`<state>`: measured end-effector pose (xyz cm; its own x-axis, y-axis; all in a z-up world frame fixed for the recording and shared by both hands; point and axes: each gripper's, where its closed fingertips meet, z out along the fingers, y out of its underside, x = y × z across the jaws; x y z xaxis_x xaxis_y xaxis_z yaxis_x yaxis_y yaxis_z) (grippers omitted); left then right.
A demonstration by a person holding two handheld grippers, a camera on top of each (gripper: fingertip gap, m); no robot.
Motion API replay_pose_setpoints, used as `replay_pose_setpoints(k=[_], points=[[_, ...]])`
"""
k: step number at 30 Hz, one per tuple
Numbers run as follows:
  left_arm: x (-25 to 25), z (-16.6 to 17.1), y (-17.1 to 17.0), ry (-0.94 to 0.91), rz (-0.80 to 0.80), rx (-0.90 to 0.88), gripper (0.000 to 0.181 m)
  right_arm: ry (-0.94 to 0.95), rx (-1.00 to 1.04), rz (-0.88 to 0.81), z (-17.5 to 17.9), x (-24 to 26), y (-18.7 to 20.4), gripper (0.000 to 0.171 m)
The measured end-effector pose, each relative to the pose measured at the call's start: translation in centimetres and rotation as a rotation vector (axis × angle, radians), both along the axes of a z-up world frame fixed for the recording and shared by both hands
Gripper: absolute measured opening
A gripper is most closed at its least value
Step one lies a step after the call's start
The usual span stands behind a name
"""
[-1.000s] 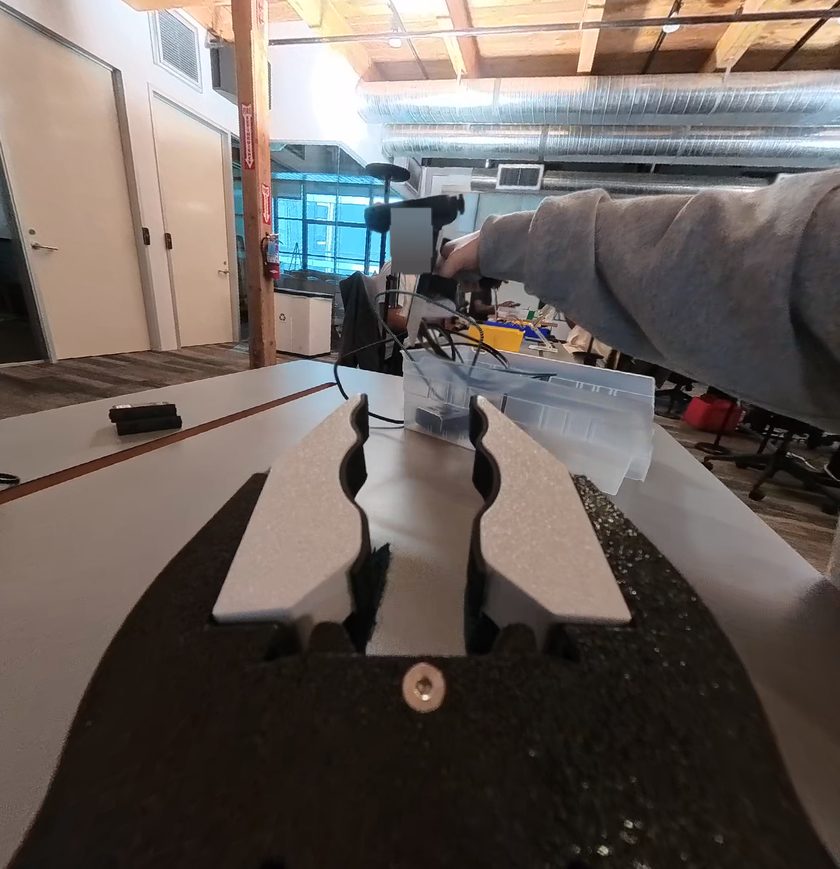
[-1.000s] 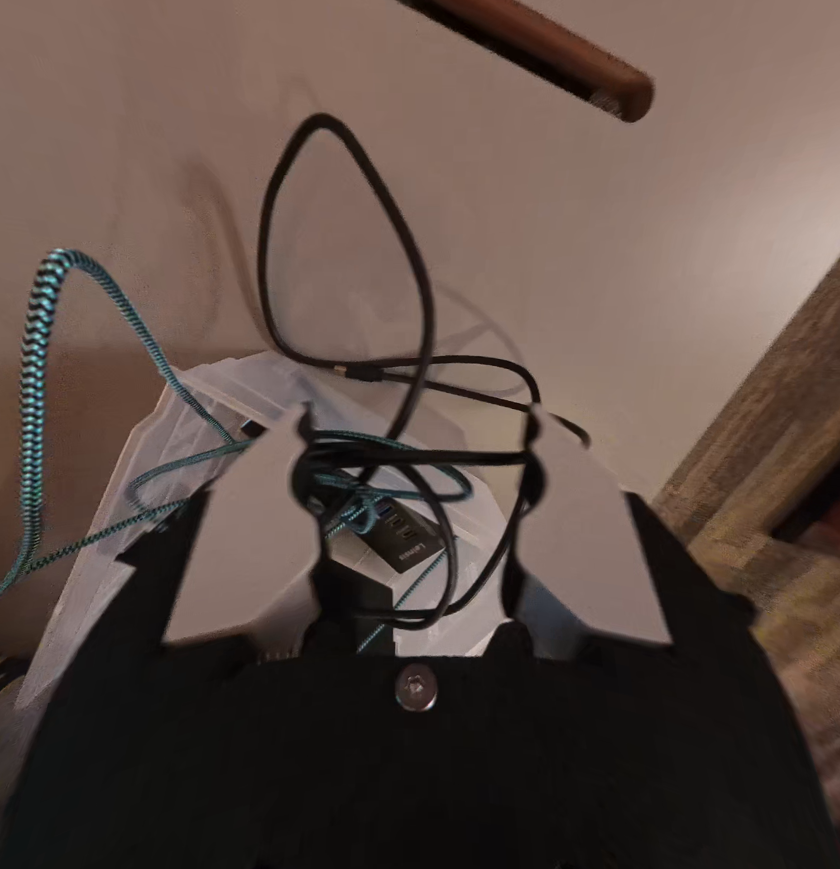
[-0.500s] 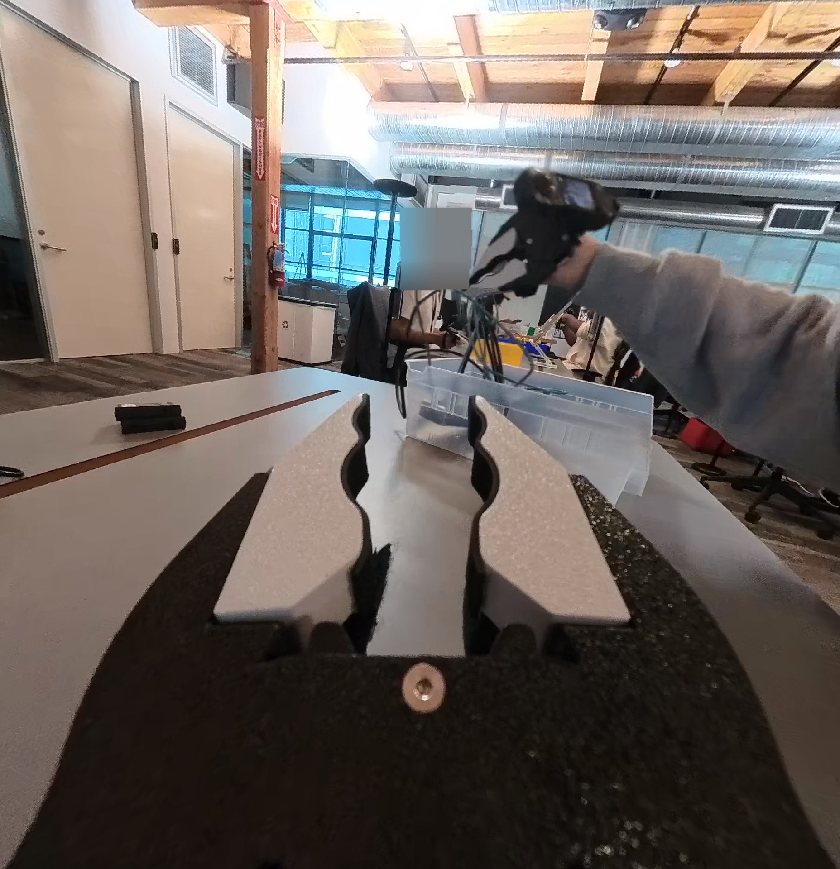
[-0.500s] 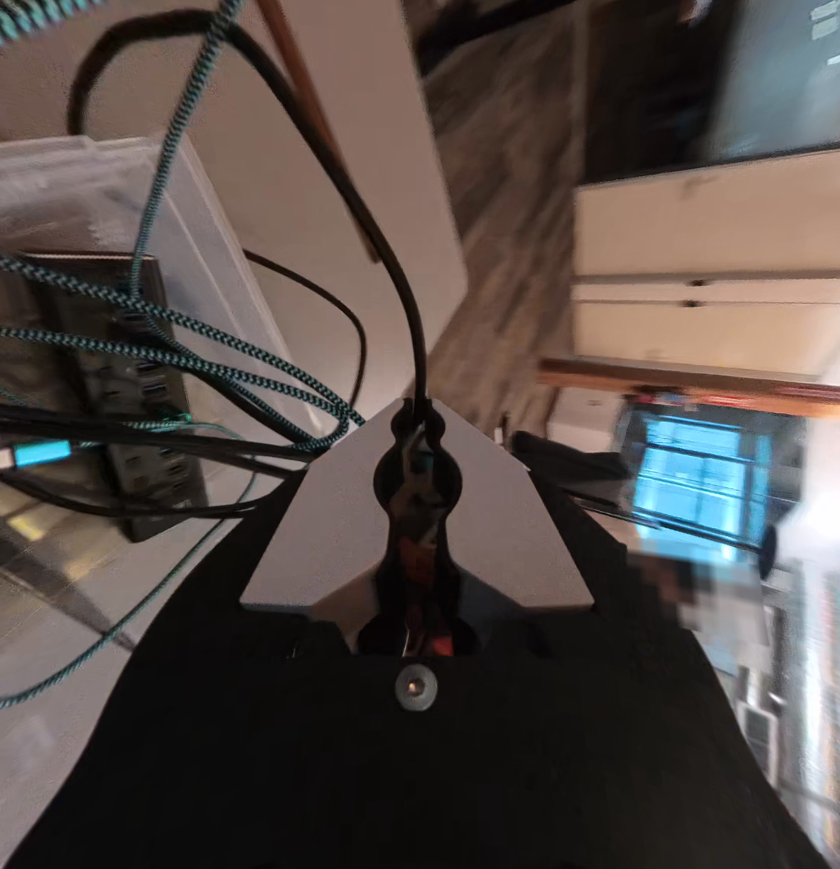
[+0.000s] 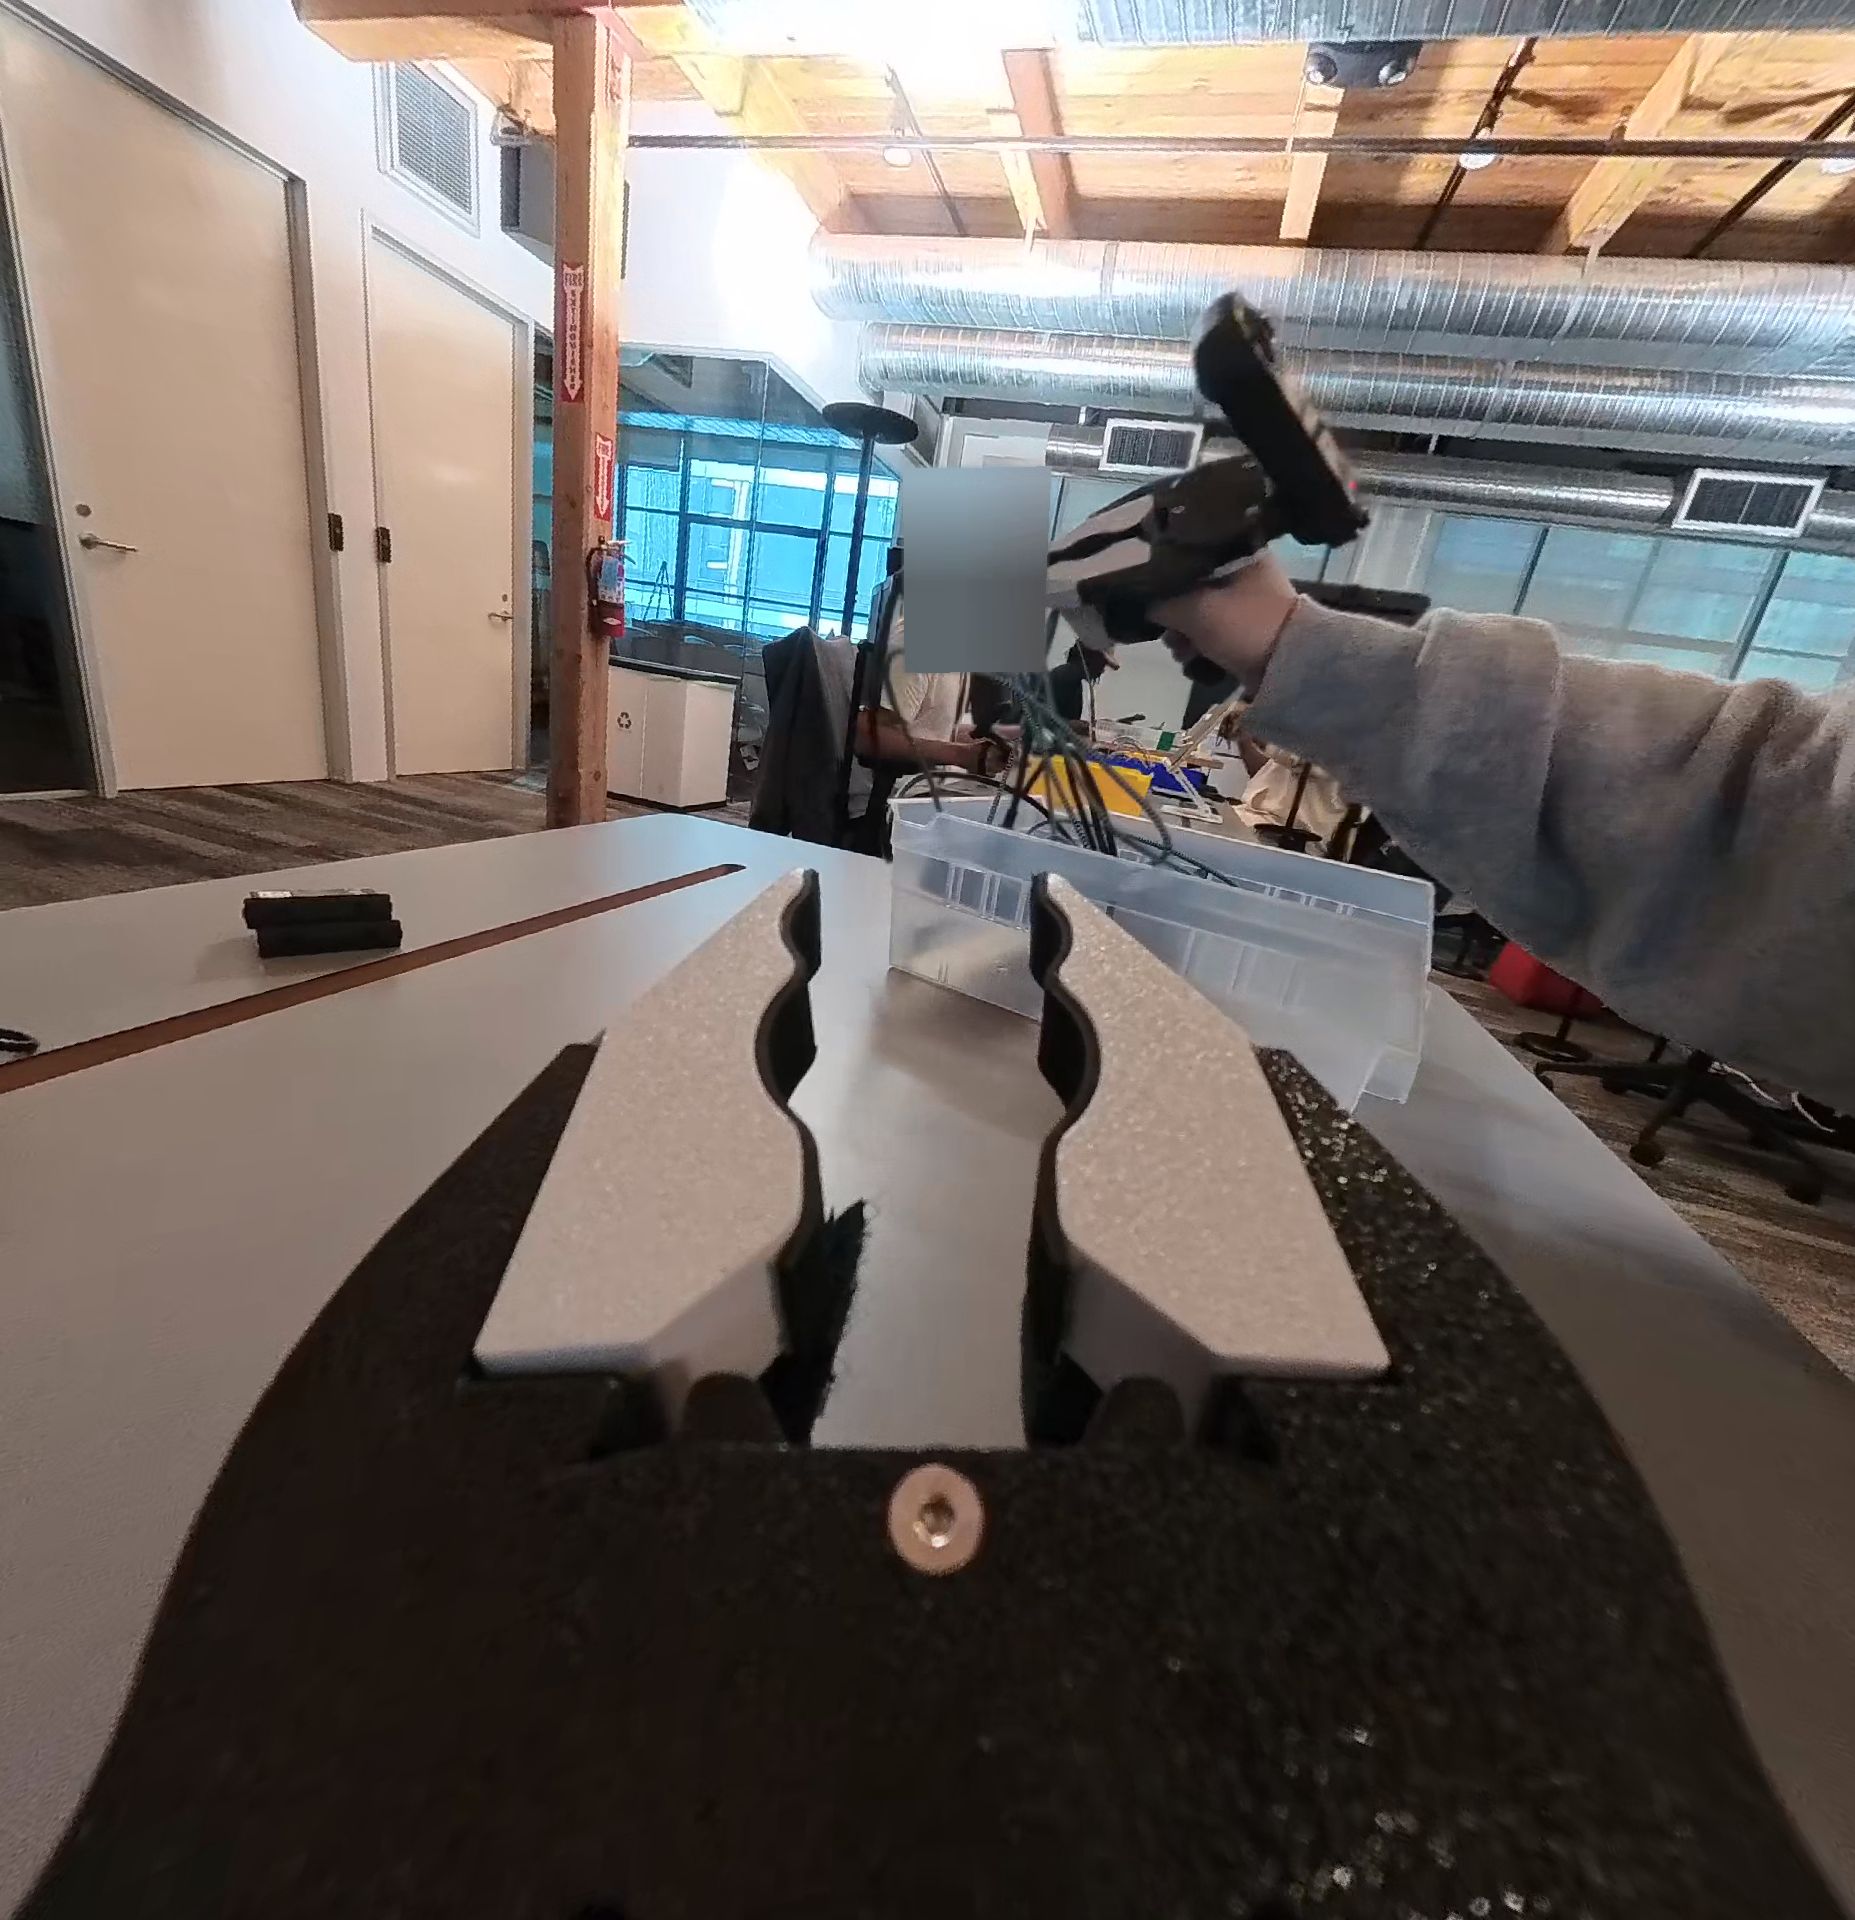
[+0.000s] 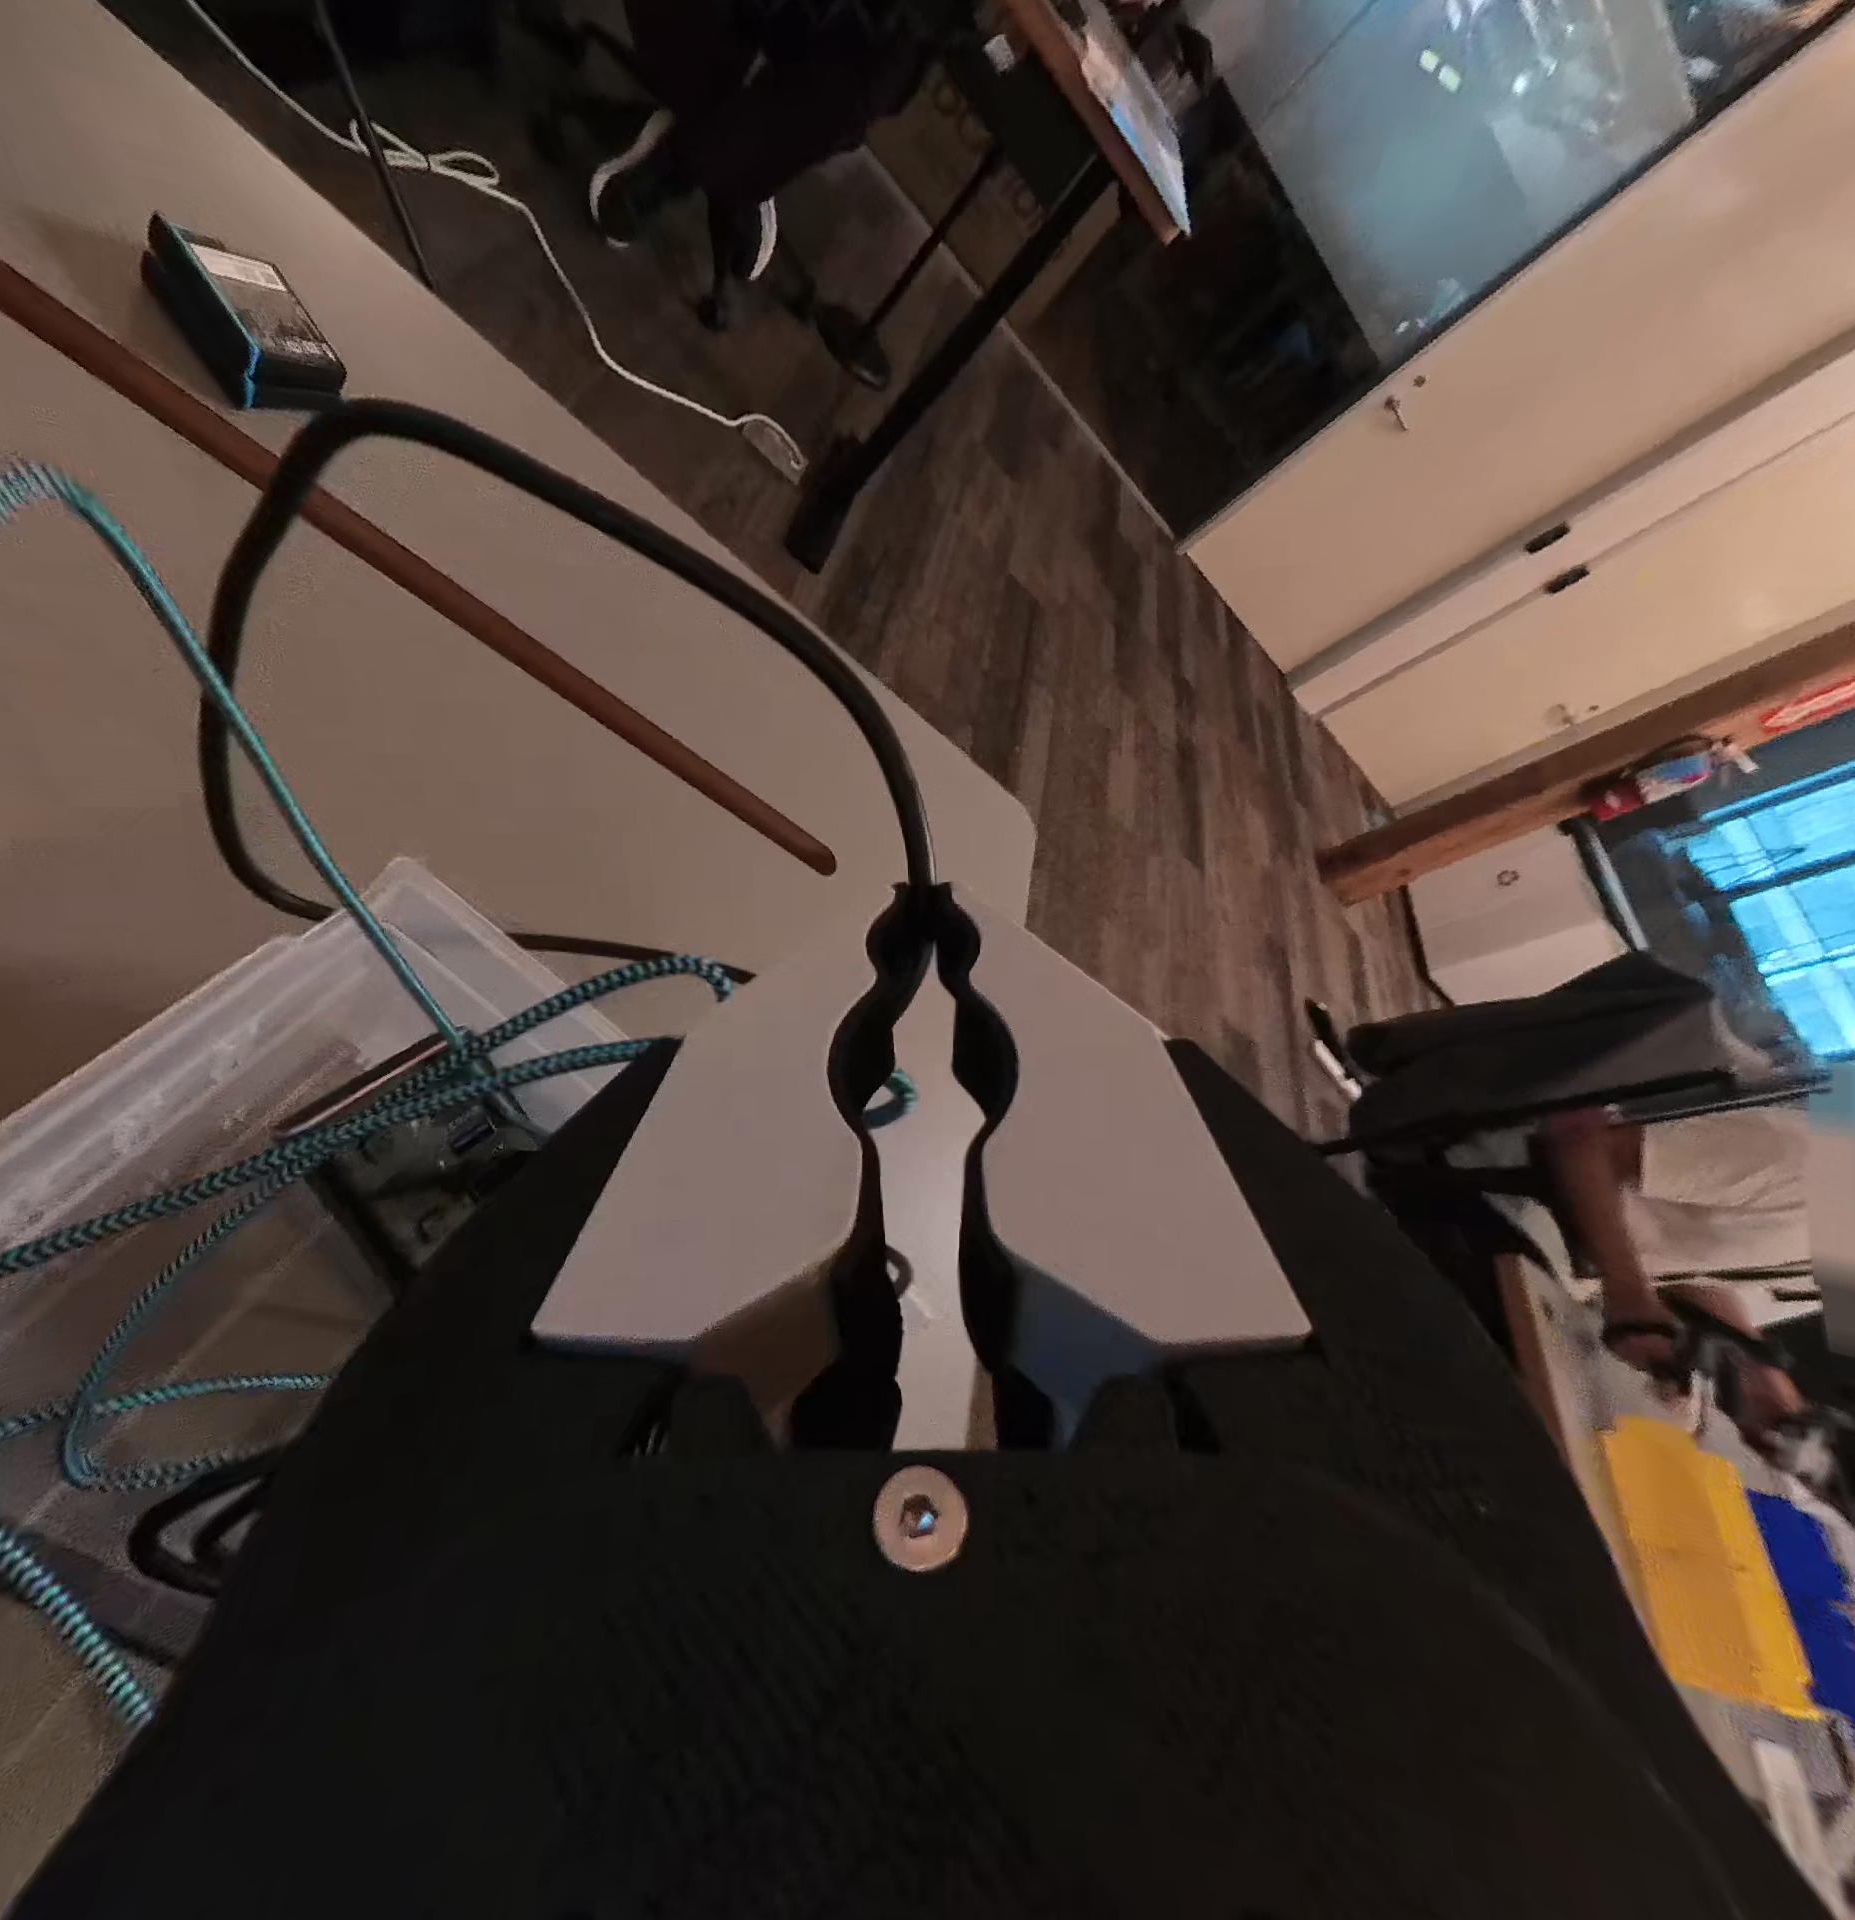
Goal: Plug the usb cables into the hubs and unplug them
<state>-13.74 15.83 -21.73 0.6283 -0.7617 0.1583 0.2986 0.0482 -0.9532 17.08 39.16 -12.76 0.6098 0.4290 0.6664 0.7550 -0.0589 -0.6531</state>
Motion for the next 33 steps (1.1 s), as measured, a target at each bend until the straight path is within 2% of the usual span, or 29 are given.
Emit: replay_pose_setpoints(k=[3,8,13,18,20,22,25,27,29,31,33], points=[[0.0,0.0,0.0,0.002,-0.001,0.001,0.038,0.039,-0.002,-0.003,-0.4,-0.6,0.9,0.001],[0.0,0.0,0.0,-0.005,-0.005,-0.003,0.038,0.126,0.133,-0.013,1.9,0.1,0.7,0.001],[-0.1,0.0,0.1,-0.009,-0.006,-0.007,0.038,0.292,0.215,-0.033,3.6,3.2,-1.0,0.001],[-0.1,0.0,0.1,-0.012,-0.006,-0.008,0.037,0.396,0.209,-0.049,3.5,6.3,-2.1,0.001],[-0.2,0.0,0.1,-0.015,-0.005,-0.006,0.037,0.296,0.233,0.013,2.9,6.3,-2.8,0.001],[-0.2,0.0,0.1,-0.019,-0.004,-0.006,0.037,0.078,0.249,0.088,1.5,5.7,-3.7,0.001],[-0.2,0.1,0.1,-0.021,-0.006,-0.008,0.037,-0.262,0.188,0.207,-2.6,4.3,-5.1,0.002],[-0.2,0.0,0.1,-0.020,-0.005,-0.008,0.037,-0.423,0.110,0.252,-5.5,3.6,-5.6,0.002],[-0.2,0.0,0.1,-0.021,-0.005,-0.008,0.037,-0.496,0.045,0.268,-6.9,3.2,-5.6,0.001],[-0.1,0.0,0.1,-0.021,-0.007,-0.009,0.037,-0.454,-0.099,0.298,-8.2,2.4,-5.8,0.001],[-0.1,0.1,0.1,-0.022,-0.007,-0.007,0.037,-0.493,-0.287,0.280,-10.4,2.7,-5.8,0.001]])
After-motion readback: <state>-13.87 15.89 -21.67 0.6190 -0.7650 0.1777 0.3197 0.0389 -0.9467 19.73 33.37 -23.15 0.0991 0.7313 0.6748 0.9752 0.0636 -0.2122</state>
